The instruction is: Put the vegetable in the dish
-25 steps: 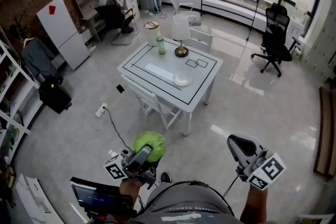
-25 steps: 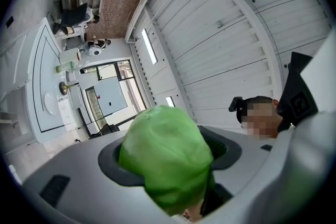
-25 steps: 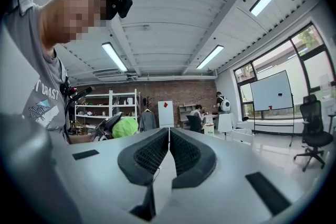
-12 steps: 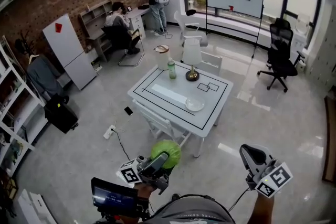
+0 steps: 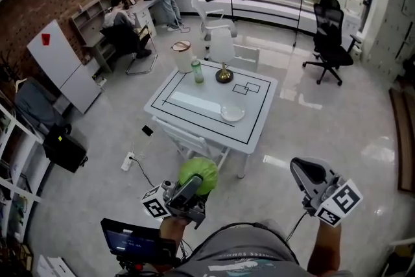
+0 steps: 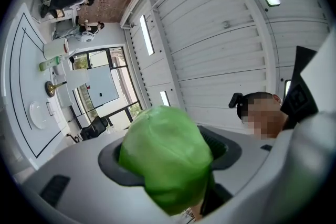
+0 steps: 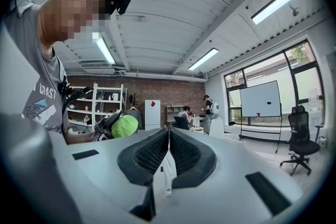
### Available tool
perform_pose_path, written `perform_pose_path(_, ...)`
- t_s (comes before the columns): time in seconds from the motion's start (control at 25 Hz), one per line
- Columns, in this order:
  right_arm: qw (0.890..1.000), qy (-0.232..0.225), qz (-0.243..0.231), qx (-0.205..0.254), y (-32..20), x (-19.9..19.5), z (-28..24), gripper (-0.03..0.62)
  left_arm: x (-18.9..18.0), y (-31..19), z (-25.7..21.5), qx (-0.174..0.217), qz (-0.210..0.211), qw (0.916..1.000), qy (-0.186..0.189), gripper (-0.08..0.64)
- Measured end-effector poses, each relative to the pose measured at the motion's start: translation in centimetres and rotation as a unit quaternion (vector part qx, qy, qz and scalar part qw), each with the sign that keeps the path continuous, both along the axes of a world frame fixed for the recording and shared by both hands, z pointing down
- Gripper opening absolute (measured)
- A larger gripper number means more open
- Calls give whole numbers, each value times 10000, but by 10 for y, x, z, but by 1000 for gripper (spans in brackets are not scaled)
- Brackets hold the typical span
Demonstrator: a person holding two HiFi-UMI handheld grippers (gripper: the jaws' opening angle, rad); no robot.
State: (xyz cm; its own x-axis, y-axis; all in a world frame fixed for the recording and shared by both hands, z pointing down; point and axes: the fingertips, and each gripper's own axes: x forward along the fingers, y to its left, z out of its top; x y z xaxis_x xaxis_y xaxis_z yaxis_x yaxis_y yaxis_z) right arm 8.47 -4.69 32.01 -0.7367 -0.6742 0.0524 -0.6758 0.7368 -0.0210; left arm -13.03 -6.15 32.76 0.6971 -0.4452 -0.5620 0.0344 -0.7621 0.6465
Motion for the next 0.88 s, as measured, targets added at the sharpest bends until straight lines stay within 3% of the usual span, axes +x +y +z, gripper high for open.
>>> perform_pose_path(0.24,9999,-22,-87,-99,-20,10,4,8,11,-19,1,-20,-114,9999,-77,311)
perform_pose_path(0.88,9955,-47,-930,-198,-101,69,14,8,77,-77,11,-180,-860,9960,-162,311)
